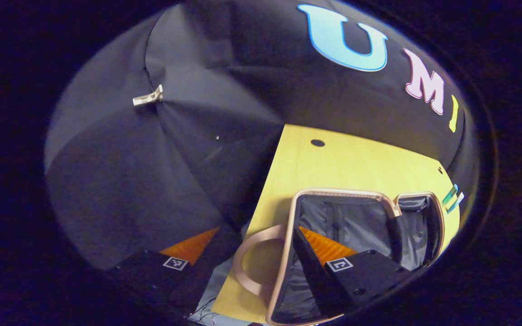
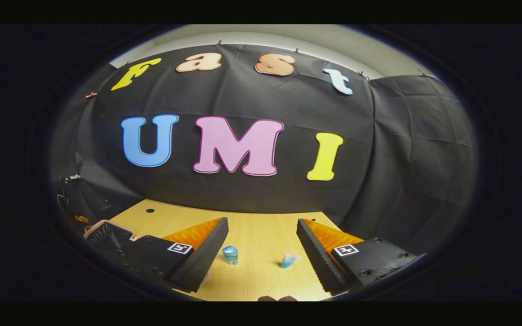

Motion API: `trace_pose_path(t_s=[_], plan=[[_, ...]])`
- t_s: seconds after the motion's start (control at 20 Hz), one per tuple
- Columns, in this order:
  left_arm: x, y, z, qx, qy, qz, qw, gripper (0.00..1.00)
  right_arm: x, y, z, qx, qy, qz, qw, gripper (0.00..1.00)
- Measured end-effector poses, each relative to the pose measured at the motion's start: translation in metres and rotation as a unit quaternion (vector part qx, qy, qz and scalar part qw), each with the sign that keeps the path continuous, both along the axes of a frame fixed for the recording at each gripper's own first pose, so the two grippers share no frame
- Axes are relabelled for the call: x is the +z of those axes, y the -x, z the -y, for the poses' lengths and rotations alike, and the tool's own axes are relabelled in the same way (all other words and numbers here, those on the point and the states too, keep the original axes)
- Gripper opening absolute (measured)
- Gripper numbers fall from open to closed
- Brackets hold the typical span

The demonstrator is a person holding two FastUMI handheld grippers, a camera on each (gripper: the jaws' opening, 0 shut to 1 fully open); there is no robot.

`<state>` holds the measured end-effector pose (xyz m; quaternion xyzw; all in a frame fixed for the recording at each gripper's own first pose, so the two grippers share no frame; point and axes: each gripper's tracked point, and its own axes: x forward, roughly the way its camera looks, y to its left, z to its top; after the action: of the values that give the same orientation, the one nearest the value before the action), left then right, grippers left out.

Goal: First open the suitcase, pack the skin care products into it, and then close the suitcase.

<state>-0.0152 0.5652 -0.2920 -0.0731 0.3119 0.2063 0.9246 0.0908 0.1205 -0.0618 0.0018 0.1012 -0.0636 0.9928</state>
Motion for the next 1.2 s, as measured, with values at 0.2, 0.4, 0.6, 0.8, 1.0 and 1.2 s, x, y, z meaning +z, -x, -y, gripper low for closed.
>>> trace_pose_path(t_s=[0.2,0.4,0.6,0.8,1.0,1.2], plan=[[0.075,-0.025,0.077,-0.053,-0.033,0.092,0.994,0.95,-0.017,-0.007,0.011,-0.006,0.011,-0.001,1.0,0.96],[0.131,-0.055,0.181,-0.107,-0.014,0.163,0.981,0.96,-0.038,-0.015,0.026,-0.011,0.004,-0.01,1.0,0.96],[0.141,-0.09,0.298,-0.172,0.033,0.2,0.964,0.96,-0.079,-0.022,0.043,-0.004,-0.017,-0.051,0.999,0.99],[0.123,-0.124,0.4,-0.237,0.047,0.189,0.952,0.96,-0.109,-0.03,0.066,0.004,-0.028,-0.085,0.996,0.96],[0.093,-0.153,0.482,-0.296,0.063,0.16,0.939,0.96,-0.133,-0.038,0.082,0.026,-0.028,-0.105,0.994,0.97],[0.053,-0.186,0.547,-0.331,0.091,0.122,0.931,0.96,-0.176,-0.044,0.087,0.069,-0.044,-0.136,0.987,0.97]])
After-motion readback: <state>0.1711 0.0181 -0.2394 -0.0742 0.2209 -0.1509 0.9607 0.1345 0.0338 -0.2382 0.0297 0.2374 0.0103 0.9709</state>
